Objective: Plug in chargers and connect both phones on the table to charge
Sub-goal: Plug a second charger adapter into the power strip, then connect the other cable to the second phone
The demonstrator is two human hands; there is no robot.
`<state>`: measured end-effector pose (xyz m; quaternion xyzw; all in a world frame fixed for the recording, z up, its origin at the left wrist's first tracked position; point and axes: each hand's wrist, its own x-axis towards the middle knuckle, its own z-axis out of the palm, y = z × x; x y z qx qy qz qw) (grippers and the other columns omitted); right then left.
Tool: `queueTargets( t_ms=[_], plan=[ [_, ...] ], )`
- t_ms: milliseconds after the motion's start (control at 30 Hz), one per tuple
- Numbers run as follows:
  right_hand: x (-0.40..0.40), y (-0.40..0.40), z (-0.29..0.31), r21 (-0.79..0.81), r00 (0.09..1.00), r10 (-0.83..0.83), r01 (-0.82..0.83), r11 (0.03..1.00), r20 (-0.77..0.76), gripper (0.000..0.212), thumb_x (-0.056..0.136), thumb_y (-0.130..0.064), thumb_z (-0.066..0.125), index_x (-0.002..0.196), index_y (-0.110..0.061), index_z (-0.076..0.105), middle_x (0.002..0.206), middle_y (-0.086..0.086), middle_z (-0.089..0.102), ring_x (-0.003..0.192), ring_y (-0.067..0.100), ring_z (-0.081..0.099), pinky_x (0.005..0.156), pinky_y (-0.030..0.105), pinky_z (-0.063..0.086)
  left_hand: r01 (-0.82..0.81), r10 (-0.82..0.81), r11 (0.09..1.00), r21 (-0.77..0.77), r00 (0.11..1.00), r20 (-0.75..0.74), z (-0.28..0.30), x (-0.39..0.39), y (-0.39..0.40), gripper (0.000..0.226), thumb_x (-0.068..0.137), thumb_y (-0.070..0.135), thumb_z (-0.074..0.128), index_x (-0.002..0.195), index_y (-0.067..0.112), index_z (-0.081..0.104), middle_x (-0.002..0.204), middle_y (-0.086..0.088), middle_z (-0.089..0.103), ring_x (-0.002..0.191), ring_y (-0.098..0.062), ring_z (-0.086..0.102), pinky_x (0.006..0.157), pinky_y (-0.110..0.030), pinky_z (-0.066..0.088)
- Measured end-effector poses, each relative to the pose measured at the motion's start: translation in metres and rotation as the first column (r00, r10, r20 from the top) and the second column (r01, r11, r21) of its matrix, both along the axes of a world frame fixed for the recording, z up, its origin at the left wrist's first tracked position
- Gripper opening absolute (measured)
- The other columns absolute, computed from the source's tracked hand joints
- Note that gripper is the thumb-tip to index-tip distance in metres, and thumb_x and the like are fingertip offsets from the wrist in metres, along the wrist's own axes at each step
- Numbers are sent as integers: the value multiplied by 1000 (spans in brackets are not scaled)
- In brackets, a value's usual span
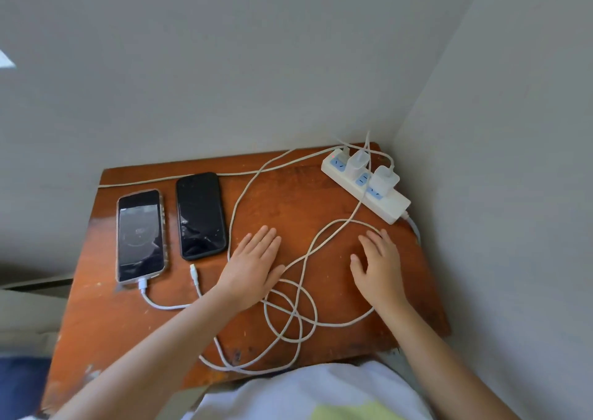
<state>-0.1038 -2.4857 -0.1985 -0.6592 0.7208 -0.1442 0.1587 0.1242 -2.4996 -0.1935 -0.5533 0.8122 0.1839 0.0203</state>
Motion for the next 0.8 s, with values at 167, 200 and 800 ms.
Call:
queueTargets(
  t_ms=[167,200,800],
  plan=[
    [16,33,-17,179,971,100,-61,982,-217,53,94,-39,41,139,-14,32,151,11,26,140,30,16,113,48,11,-64,64,998,13,998,7,-6,46,41,57,93,47,20,143,19,11,154,-1,6,131,-9,-19,105,-26,-15],
    [18,35,-19,183,963,101,-55,981,-251,54,94,-41,38,141,-16,28,152,10,23,141,29,14,114,49,10,-50,49,998,25,999,18,-6,52,48,63,90,53,8,143,19,10,154,-1,5,128,-10,-21,104,-27,-18],
    [162,66,25,-90,927,369,-363,927,64,15,72,-14,77,82,-5,73,77,11,75,76,27,68,74,40,52,-226,214,970,-91,968,-128,-23,140,88,53,95,41,25,142,18,14,153,-2,11,135,-9,-8,106,-22,-9]
  ],
)
